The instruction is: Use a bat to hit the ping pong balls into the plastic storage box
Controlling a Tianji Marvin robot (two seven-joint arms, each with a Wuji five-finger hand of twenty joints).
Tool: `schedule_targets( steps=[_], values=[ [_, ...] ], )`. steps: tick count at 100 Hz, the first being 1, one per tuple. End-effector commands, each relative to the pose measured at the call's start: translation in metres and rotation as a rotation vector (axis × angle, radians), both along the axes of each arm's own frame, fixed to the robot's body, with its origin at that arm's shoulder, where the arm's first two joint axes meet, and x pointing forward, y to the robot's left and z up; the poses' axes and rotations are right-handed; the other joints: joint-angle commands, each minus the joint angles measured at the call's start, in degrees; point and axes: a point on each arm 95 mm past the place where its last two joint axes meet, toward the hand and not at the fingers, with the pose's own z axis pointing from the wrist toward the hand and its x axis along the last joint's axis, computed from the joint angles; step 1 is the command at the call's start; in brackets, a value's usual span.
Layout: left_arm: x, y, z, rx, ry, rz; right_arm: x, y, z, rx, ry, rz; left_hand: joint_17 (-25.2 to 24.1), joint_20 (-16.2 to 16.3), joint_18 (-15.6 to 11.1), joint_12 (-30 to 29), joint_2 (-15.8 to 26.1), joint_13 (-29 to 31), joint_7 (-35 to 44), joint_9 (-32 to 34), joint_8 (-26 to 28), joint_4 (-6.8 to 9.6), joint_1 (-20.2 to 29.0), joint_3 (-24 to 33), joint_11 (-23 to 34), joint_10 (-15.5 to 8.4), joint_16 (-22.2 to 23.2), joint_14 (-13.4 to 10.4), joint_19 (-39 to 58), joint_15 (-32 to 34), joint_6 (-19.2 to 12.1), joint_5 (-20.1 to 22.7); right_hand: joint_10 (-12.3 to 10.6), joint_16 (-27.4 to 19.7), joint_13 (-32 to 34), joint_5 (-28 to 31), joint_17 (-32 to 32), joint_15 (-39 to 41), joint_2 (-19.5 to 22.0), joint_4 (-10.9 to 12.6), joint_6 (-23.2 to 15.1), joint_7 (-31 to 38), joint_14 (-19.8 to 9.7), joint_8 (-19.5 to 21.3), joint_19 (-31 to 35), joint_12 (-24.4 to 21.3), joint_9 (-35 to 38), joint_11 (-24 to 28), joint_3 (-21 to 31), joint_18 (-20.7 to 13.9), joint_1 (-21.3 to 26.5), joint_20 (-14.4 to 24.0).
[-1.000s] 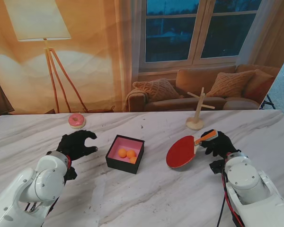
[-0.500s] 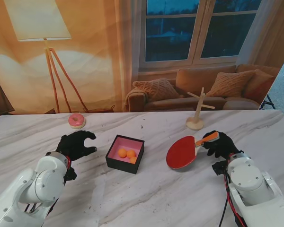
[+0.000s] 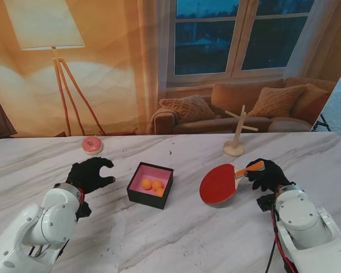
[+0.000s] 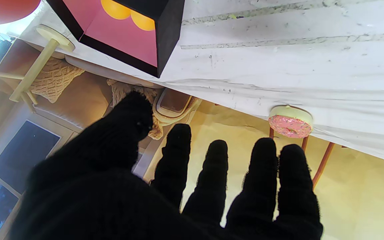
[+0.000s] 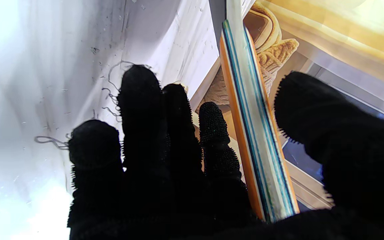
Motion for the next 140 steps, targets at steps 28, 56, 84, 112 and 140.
schedule_targets(
  steps=[28,56,84,112,140],
  values=[
    [-0.002,-0.001,0.0,-0.002,0.006,0.002,-0.004,-0.005,0.0,0.016,0.014,-0.007,-0.23,0.27,-0.4,-0.13,0.6,-0.1,0.57,-0.13,0.43,0.92,0.12,0.24,0.36,0.38,0.68,0.79,0.95,0.34,0.91,1.25,-0.03,0.07,2.96,1.79,1.12,1.74,0.73,0.42,0.08,0.34,0.12,0.61,2.9,0.55,2.55,1.07,-0.49,0.85,-1.62,-1.54],
    [-0.001,-0.001,0.001,0.0,0.009,0.003,-0.003,-0.008,-0.002,0.004,0.021,-0.015,-0.27,0.23,-0.44,-0.14,0.64,-0.15,0.61,-0.15,0.44,0.93,0.19,0.25,0.35,0.38,0.67,0.8,0.99,0.34,0.87,1.3,-0.52,-0.11,2.08,1.29,-0.01,1.49,0.54,0.39,-0.37,-0.15,0.21,0.45,2.76,0.49,1.9,0.69,-0.7,0.93,-2.47,-1.93],
    [-0.001,-0.001,-0.001,0.002,0.014,0.003,-0.001,-0.008,-0.008,-0.018,0.047,-0.041,-0.26,0.23,-0.46,-0.13,0.73,-0.13,0.68,-0.08,0.45,0.92,0.27,0.19,0.4,0.48,0.69,0.87,1.08,0.39,1.0,1.45,-0.34,0.33,3.36,2.72,1.14,3.09,4.05,0.96,-0.21,0.67,0.06,0.77,3.89,1.31,3.47,2.26,-0.02,0.65,0.38,-1.92],
    [0.001,-0.001,0.001,-0.002,0.01,-0.007,0.0,-0.009,-0.012,-0.096,0.072,-0.052,-0.42,0.17,-0.46,-0.16,0.83,-0.33,0.26,-0.22,0.27,0.91,0.16,-0.11,0.34,0.44,0.63,0.84,1.0,0.26,0.97,0.95,-0.01,0.24,3.52,5.19,1.06,4.16,4.37,1.07,-0.87,1.2,0.4,0.81,4.95,1.65,5.0,2.91,-0.53,0.73,-0.32,-2.29],
    [0.004,-0.001,0.003,-0.005,0.002,-0.015,0.008,-0.01,-0.021,-0.133,0.117,-0.079,-0.4,0.14,-0.43,-0.19,0.93,-0.34,0.04,-0.32,0.17,0.95,0.22,-0.3,0.27,0.45,0.6,0.79,0.99,0.21,0.89,0.94,-0.86,-0.11,0.71,3.03,-1.9,3.08,5.06,1.23,-2.05,0.15,0.37,0.67,3.66,1.59,2.31,1.76,-0.86,0.34,-0.25,-2.74]
  ],
)
